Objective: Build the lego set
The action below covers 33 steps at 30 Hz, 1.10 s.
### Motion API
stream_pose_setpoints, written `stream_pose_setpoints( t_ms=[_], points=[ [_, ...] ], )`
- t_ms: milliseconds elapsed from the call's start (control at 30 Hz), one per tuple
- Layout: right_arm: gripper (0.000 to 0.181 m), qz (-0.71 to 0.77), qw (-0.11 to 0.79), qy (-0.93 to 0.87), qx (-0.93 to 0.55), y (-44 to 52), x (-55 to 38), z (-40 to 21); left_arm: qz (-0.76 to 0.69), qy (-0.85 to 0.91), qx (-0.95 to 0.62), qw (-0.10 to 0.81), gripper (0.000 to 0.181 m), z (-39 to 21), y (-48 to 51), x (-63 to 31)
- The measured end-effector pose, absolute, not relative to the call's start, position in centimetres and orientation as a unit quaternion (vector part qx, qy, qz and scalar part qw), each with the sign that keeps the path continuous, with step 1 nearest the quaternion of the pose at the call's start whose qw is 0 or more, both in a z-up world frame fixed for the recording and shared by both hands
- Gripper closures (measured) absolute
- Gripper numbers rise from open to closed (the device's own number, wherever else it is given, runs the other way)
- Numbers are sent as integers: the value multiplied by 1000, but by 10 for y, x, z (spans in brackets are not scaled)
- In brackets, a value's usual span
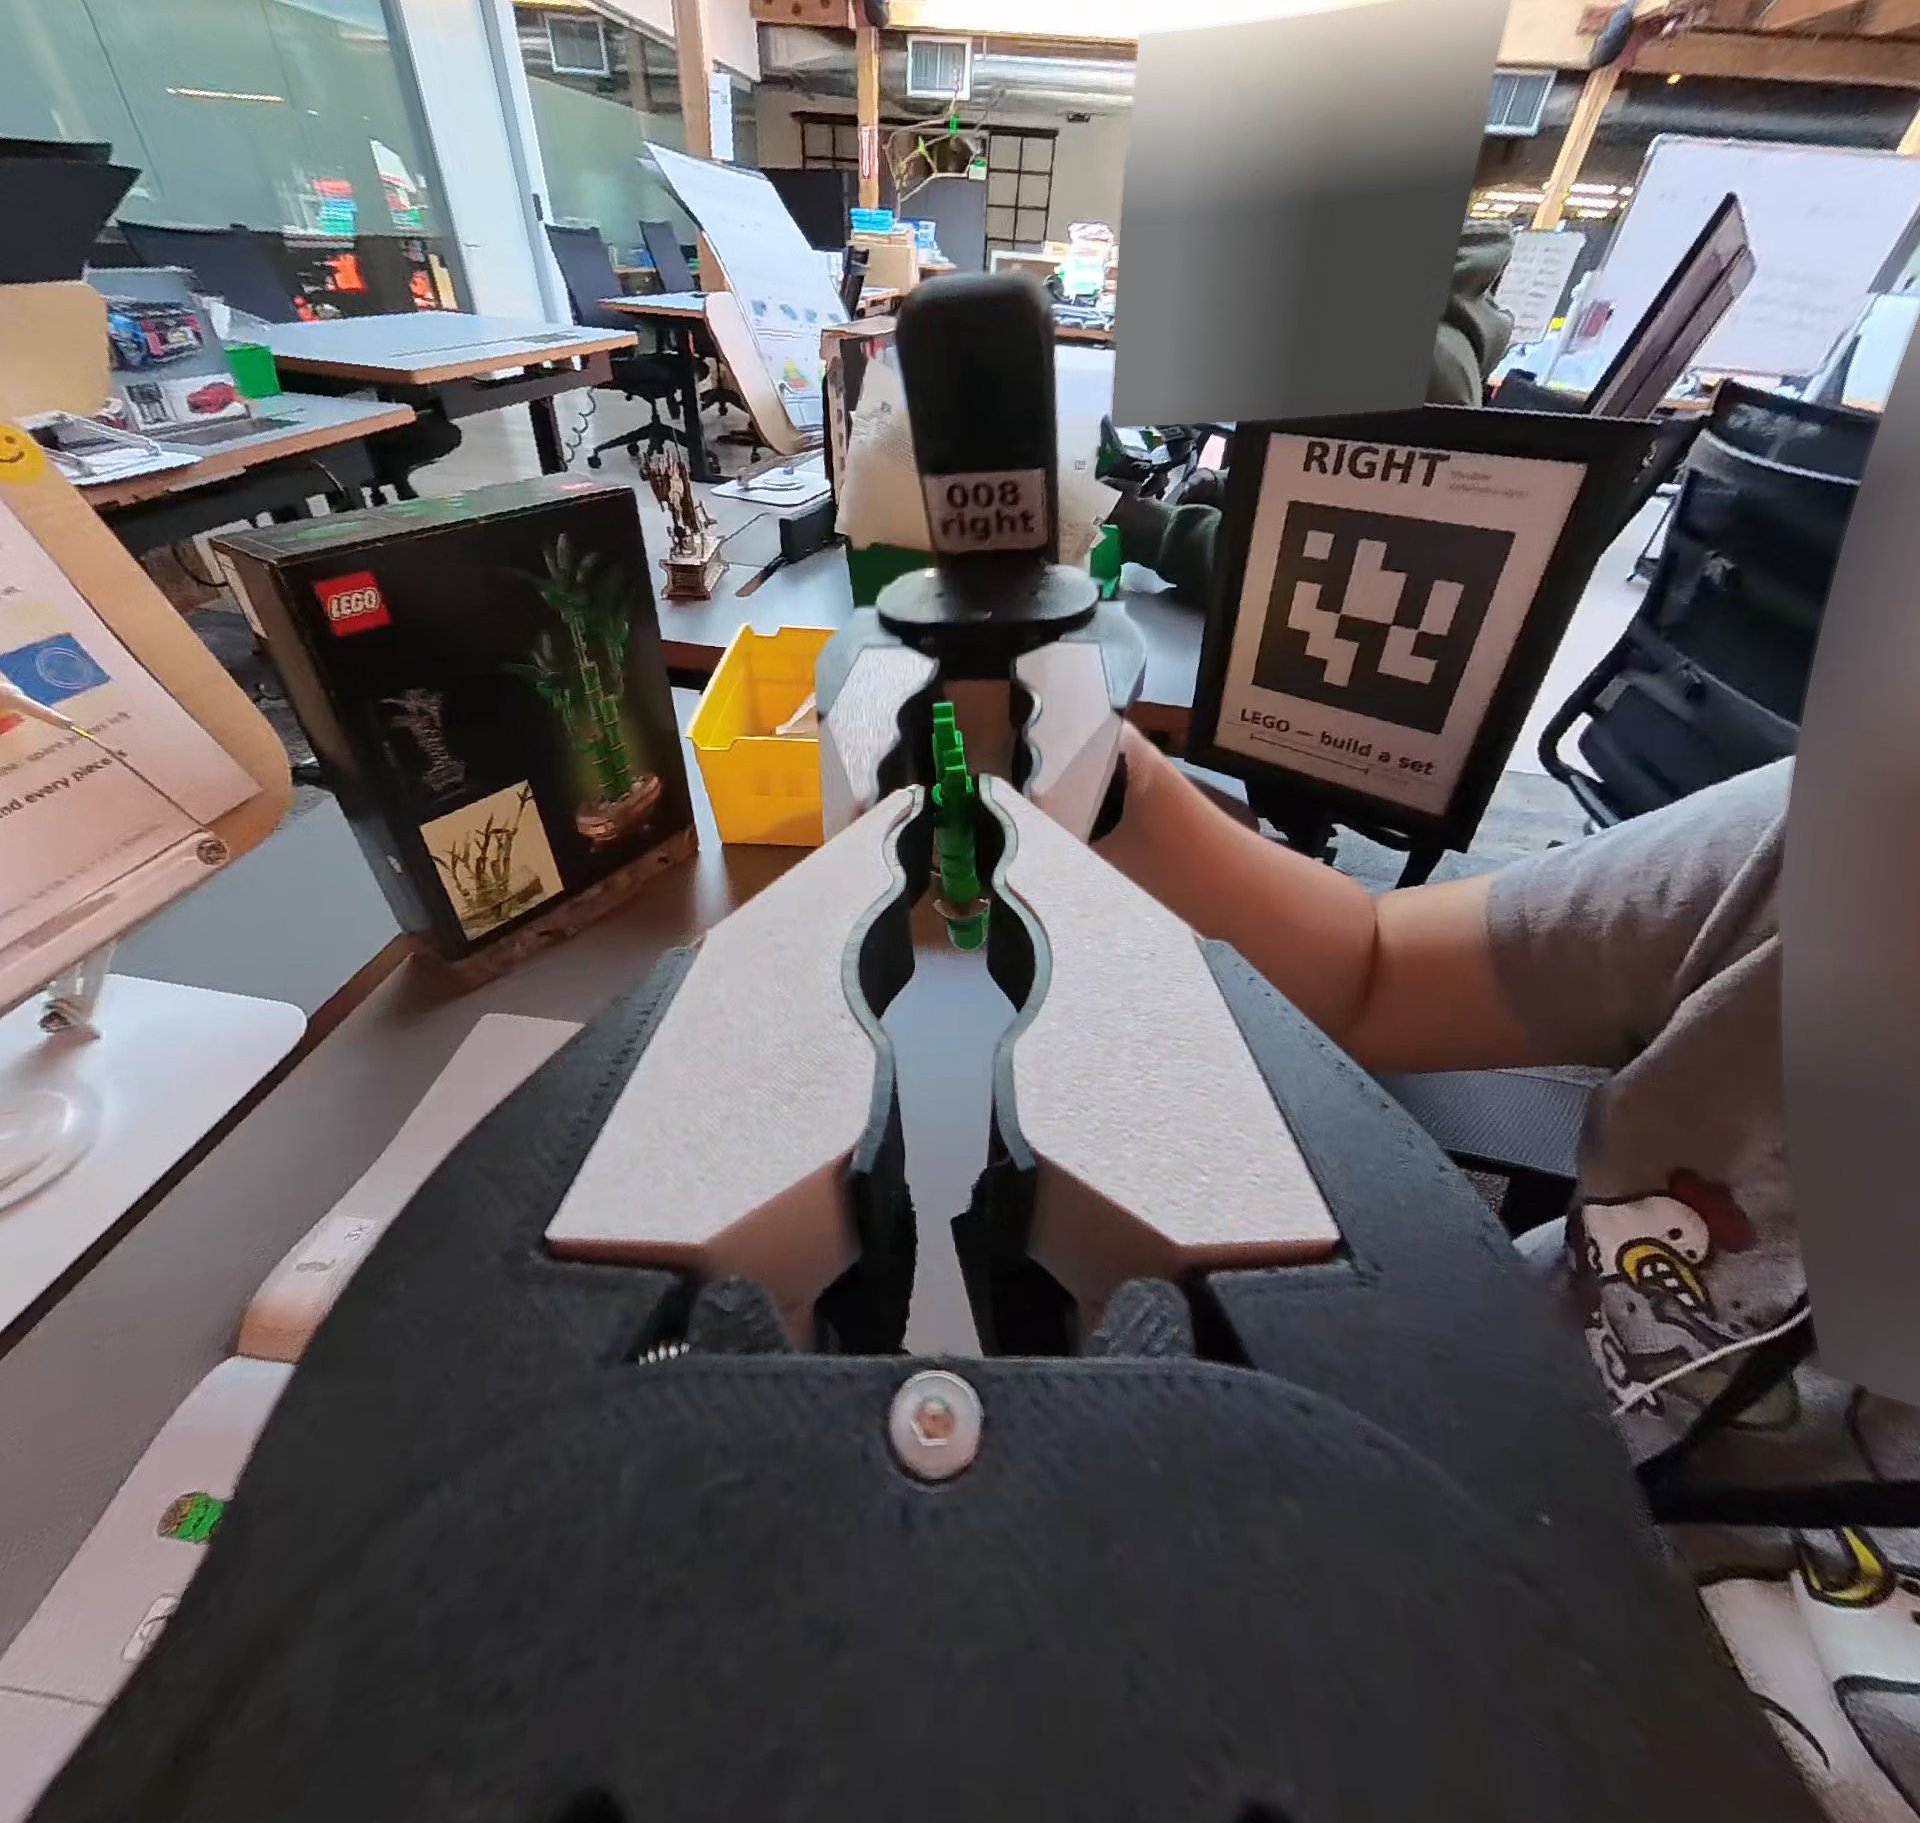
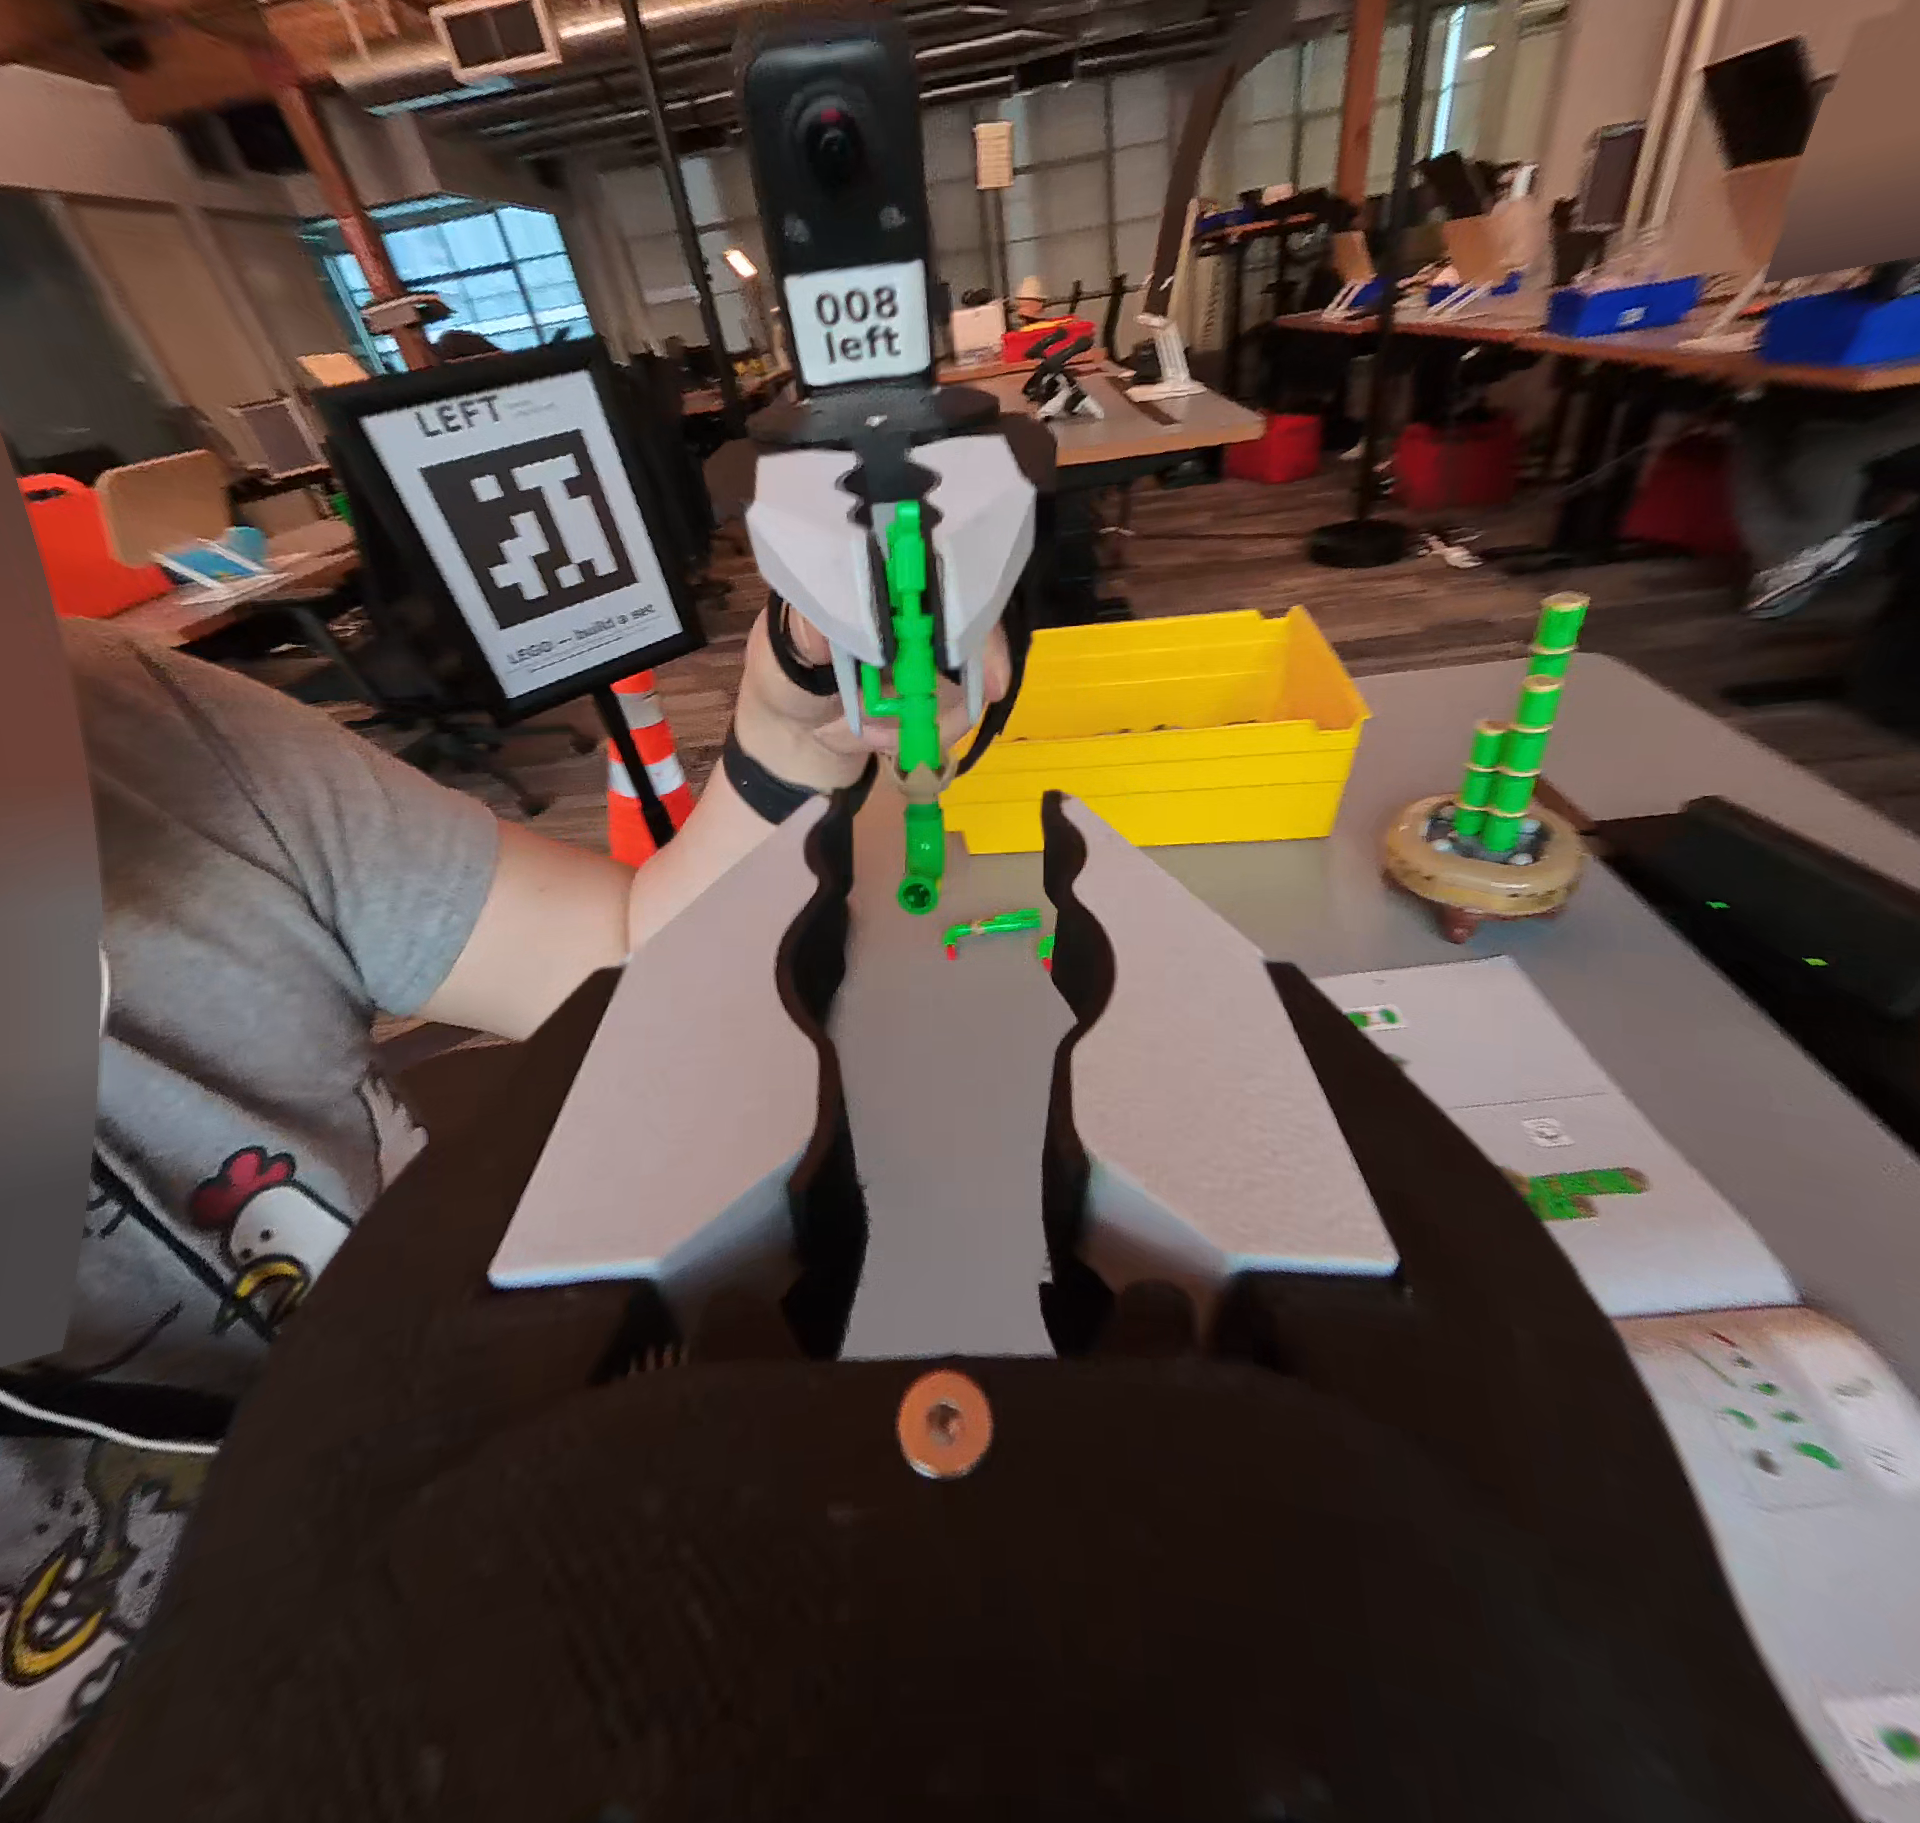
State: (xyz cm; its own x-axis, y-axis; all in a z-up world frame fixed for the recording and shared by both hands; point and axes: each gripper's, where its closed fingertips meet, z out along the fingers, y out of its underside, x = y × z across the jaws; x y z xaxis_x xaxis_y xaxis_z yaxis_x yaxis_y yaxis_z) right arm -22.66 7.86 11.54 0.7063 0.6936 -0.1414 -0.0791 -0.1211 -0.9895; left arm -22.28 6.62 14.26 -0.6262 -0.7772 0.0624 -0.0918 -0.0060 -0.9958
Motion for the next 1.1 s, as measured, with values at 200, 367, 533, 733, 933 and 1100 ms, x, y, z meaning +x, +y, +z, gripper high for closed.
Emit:
stream_pose_setpoints(
  t_ms=[200, 367, 533, 733, 933, 1100],
  points=[
    [170, 315, 611, -235, -687, 87, -235, 103, -629, 644, -345, 267, 176, 141, 74, -222],
    [175, 334, 619, -230, -672, 88, -237, 107, -646, 638, -332, 256, 175, 144, 75, -225],
    [175, 383, 627, -210, -645, 86, -239, 116, -678, 616, -327, 232, 162, 151, 78, -227],
    [175, 377, 644, -178, -642, 93, -231, 120, -683, 608, -329, 235, 146, 149, 84, -223],
    [175, 354, 663, -176, -635, 94, -229, 125, -692, 594, -327, 246, 158, 149, 81, -212],
    [175, 347, 666, -176, -636, 96, -229, 124, -698, 593, -320, 244, 157, 150, 77, -211]
  ],
)
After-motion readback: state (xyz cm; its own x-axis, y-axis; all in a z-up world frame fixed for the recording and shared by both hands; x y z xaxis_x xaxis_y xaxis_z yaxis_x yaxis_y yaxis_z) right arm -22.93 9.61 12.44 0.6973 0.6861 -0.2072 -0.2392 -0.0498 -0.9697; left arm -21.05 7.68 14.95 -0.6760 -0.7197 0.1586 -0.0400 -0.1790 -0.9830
